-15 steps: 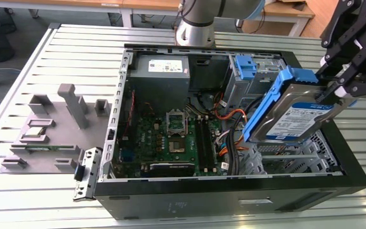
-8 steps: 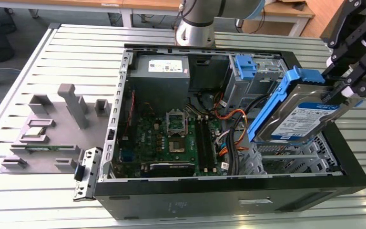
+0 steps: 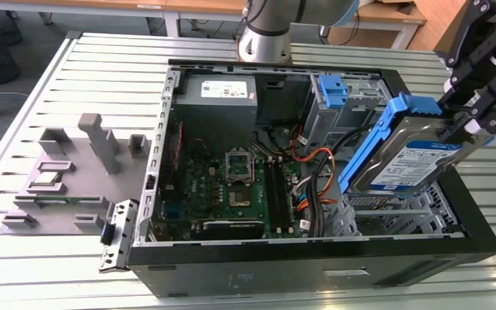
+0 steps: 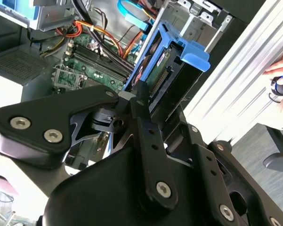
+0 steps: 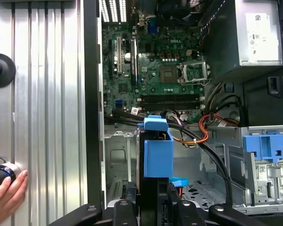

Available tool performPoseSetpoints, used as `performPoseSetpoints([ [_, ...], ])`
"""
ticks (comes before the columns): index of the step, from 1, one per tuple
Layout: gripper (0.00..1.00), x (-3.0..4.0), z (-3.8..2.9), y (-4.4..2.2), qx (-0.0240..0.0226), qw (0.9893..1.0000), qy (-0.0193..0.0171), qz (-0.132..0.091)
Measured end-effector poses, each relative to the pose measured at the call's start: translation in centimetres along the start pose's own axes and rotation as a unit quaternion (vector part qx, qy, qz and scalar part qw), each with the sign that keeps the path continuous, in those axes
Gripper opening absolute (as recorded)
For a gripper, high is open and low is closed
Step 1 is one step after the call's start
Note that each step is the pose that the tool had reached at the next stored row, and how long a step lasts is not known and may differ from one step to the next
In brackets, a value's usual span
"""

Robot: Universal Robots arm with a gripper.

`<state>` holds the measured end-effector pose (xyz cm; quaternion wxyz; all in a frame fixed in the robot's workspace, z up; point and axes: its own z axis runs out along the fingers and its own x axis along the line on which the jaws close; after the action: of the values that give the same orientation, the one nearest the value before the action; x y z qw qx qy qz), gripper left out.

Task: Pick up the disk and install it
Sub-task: 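Insert the disk into the insertion slot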

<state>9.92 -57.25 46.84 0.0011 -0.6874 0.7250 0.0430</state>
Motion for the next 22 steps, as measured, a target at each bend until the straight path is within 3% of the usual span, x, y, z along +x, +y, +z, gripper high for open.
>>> performPoseSetpoints([
  [6,0.35,0.03,0.01,-0.14,0.0006,1.0,0.0001,0.0],
  [15,0.35,0.21,0.06,-1.6,0.0006,1.0,0.0001,0.0],
  [22,0.35,0.52,0.57,-1.7,0.0001,1.0,0.0007,-0.01],
])
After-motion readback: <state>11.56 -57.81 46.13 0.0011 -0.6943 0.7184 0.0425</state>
